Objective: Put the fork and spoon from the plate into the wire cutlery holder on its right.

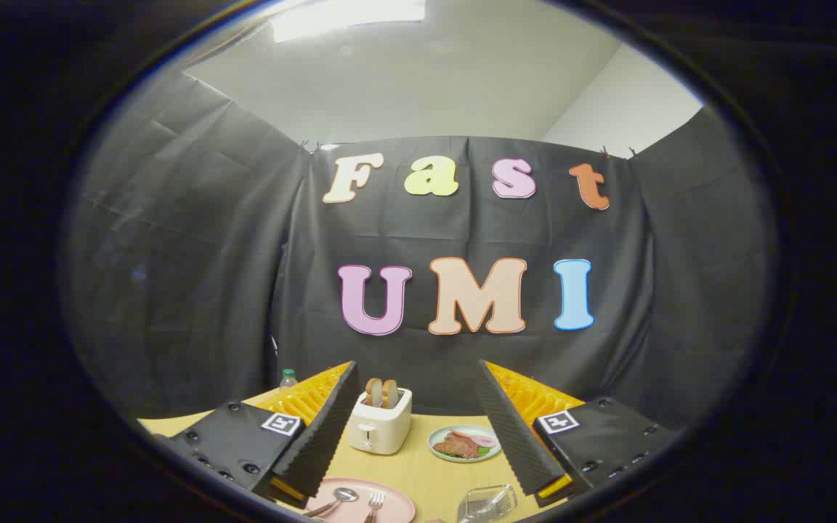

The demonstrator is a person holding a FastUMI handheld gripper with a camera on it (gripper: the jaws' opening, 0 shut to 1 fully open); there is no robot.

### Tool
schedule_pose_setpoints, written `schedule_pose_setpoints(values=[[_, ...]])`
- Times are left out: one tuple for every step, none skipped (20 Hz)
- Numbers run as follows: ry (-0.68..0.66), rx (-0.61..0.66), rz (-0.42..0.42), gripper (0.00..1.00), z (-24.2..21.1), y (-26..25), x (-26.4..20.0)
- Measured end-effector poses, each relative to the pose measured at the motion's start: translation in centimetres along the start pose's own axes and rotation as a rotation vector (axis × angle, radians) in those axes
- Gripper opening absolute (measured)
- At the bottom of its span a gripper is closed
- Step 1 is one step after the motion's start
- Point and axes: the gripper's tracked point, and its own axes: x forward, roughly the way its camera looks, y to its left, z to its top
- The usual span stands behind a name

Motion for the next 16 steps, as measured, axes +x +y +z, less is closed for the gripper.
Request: schedule_pose_setpoints(values=[[0.004,0.001,0.002,1.0,-0.1,0.3,0.0],[0.007,-0.002,-0.003,1.0,-0.3,0.3,0.0],[0.012,-0.009,-0.009,1.0,-0.5,0.2,0.0],[0.018,-0.011,-0.008,1.0,-0.8,0.4,-0.1],[0.025,-0.006,0.003,1.0,-1.0,0.8,-0.2],[0.028,-0.004,0.011,1.0,-1.0,1.1,-0.3],[0.027,-0.009,0.013,1.0,-0.9,1.2,-0.4],[0.028,-0.012,0.013,1.0,-0.9,1.1,-0.5],[0.033,-0.009,0.016,1.0,-1.1,1.1,-0.7],[0.038,-0.005,0.019,1.0,-1.5,1.4,-0.8],[0.045,-0.004,0.017,1.0,-1.6,1.3,-1.0],[0.05,-0.002,0.015,1.0,-1.7,1.2,-1.0],[0.053,0.0,0.016,1.0,-1.7,1.1,-1.1],[0.057,0.002,0.015,1.0,-1.9,1.1,-1.2],[0.061,0.003,0.017,1.0,-2.0,1.2,-1.3],[0.062,0.005,0.022,1.0,-2.2,1.3,-1.3]])
